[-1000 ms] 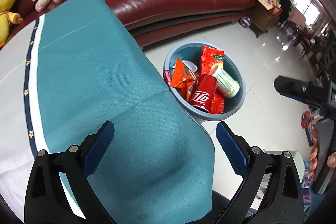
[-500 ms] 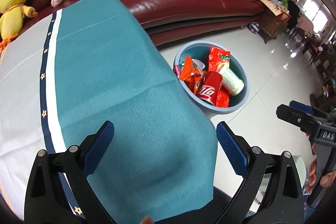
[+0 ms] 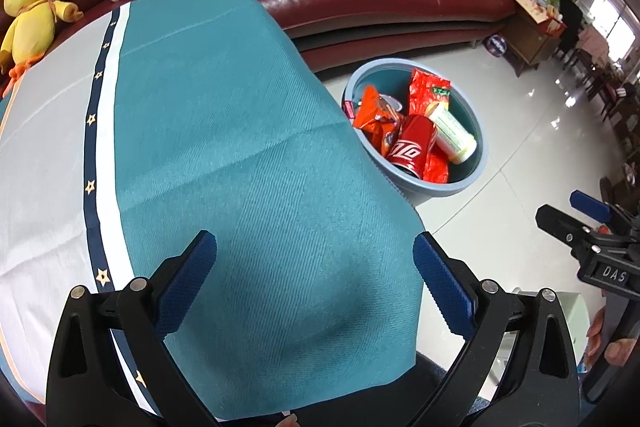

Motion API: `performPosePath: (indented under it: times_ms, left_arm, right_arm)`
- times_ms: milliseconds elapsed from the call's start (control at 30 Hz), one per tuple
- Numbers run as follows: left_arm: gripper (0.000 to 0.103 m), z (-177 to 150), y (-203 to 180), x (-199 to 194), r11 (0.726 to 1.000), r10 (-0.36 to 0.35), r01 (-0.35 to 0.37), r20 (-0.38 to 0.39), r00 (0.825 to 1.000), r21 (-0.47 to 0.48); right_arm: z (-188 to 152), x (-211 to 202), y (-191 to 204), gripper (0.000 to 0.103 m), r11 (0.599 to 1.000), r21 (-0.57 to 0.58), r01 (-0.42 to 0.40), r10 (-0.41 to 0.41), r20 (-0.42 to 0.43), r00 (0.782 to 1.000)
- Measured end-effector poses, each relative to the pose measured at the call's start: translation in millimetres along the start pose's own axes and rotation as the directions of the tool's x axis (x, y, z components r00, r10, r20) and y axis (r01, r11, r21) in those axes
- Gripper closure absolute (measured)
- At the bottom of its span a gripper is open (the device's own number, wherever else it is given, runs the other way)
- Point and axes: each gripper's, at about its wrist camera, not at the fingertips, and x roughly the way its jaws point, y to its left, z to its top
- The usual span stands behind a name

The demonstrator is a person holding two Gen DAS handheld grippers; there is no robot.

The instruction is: Collect trash

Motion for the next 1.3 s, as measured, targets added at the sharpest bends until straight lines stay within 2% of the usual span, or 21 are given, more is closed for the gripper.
performPosePath:
  times_ms: [700, 867, 967, 1300]
  left_arm:
    - [0.004, -2, 2, 19, 1.0, 0.006, -0.006, -0.044, 0.999, -0.002]
    - [0.004, -3, 1, 20, 1.0, 0.006, -0.006, -0.033, 0.999, -0.008]
    - [0.004, -3, 1, 18, 0.999, 0.039, -0.039, -0.009, 0.999, 0.001]
    - [0.004, -2, -3, 19, 0.997, 0.066, -0.066, 0.004, 0.998, 0.024]
  right_arm:
    - [-4, 33, 8, 0.007, 1.0, -0.013, 0.01, -0.011, -0.06, 0.998]
    - [-2, 37, 10, 0.007, 0.999, -0.02, 0.03, -0.031, -0.061, 0.998]
    - [-2, 40, 8, 0.007, 0.999, -0.016, 0.033, -0.034, -0.067, 0.997]
    - [-1, 48, 9, 0.007, 0.999, -0.023, 0.037, -0.039, -0.087, 0.995]
